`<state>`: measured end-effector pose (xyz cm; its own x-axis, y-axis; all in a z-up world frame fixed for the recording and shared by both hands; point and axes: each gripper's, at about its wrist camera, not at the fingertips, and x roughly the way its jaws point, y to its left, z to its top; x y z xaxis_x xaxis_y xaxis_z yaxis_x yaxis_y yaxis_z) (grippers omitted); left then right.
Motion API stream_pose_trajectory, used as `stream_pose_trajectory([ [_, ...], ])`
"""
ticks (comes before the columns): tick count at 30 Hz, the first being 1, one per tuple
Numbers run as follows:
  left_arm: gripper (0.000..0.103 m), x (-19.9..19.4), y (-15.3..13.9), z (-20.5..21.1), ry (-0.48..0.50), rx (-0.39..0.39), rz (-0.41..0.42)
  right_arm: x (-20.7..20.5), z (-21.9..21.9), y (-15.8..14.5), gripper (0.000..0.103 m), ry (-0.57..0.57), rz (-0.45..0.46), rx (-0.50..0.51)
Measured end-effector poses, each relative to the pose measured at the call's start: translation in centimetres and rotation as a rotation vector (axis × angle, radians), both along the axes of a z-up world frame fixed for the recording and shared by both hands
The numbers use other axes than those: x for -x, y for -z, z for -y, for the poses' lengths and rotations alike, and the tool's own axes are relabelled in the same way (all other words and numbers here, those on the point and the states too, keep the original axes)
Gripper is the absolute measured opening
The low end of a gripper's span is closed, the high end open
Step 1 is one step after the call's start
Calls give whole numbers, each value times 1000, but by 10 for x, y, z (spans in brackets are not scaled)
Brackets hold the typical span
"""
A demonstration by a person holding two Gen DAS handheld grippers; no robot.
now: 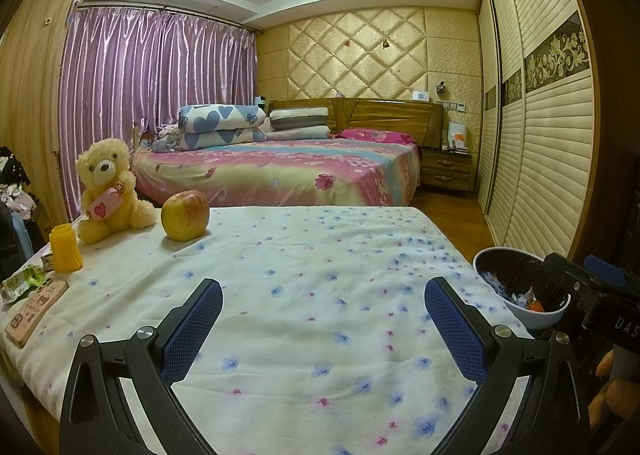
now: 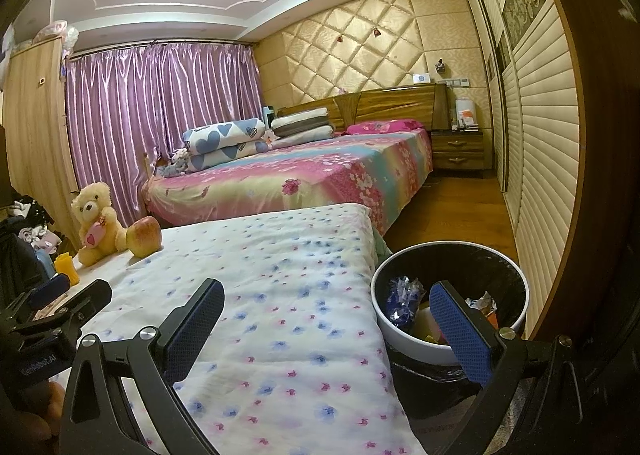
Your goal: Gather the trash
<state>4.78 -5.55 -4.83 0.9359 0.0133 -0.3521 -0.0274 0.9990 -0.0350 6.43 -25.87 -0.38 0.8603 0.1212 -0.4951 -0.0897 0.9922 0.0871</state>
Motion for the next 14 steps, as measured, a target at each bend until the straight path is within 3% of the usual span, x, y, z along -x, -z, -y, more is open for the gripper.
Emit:
stream_pose_trajectory([
  [14,102,-9,3,-19,-20,38,-35,-15,-15,9,103,-40,-78,1],
])
